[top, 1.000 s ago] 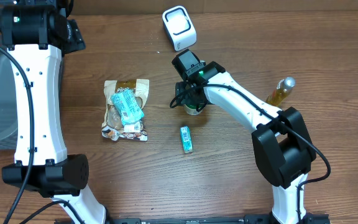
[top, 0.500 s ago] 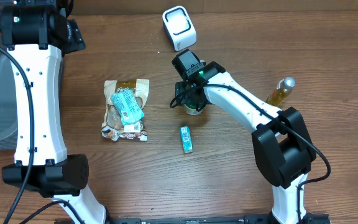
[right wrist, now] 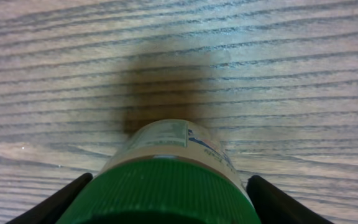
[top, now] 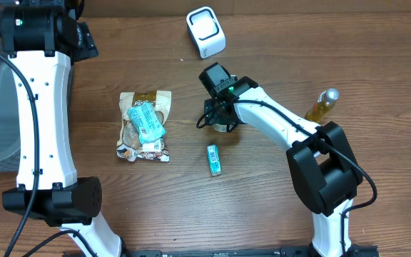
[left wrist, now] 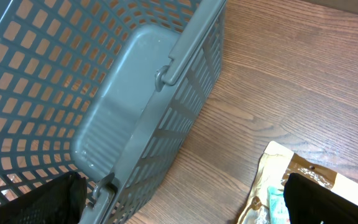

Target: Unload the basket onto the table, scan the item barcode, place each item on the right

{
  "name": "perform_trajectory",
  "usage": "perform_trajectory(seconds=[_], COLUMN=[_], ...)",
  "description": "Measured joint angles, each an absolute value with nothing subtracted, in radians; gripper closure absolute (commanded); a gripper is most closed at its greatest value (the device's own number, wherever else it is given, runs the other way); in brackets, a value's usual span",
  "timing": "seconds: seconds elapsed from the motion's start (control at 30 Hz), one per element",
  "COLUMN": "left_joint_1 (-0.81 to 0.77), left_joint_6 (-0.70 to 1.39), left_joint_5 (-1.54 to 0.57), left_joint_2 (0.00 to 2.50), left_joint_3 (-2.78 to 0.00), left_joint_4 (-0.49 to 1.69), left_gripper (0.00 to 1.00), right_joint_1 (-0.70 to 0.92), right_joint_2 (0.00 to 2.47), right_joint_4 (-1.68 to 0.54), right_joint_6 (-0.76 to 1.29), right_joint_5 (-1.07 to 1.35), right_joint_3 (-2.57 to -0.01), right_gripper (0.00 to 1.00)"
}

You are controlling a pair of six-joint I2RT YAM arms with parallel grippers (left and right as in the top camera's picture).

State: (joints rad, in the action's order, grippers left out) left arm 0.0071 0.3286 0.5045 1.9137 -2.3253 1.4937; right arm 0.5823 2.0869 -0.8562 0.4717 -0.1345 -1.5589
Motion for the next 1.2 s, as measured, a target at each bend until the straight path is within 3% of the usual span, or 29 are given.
perform_trajectory(seconds=[0.3,0.5,0.6,0.73,0.97,1.2], left_joint_1=[0.007,0.007,0.007,0.007,0.007,0.007], left_joint_6=[0.329,0.329,0.328,0.329,0.328,0.328], left_joint_5=[0.505,0.505,0.505,0.505,0.505,0.505], left_joint_2=[1.914,1.914,1.914,1.914,1.914,1.914], left_joint_3=[-2.325,-2.325,-2.325,-2.325,-2.325,-2.325], left_joint_4=[1.494,1.494,1.494,1.494,1.494,1.494], left_gripper=[0.01,0.01,0.00,0.00,0.01,0.01], right_joint_1=[0.582,0.582,0.582,0.582,0.580,0.563], right_joint_2=[2.087,2.087,2.087,2.087,2.087,2.085], right_joint_4=[-0.861,-0.883,-0.885,-0.901,-1.036,-1.273], right_joint_6=[0.471,0.469,0.467,0.468,0.465,0.464], right_joint_5=[-0.135,-0.135,-0.135,-0.138,-0.132,-0.105], right_joint_3=[-1.564,-1.581,-1.583,-1.587,-1.626,-1.784], right_gripper=[0.29,0.23,0.30,0.48,0.54,0.53])
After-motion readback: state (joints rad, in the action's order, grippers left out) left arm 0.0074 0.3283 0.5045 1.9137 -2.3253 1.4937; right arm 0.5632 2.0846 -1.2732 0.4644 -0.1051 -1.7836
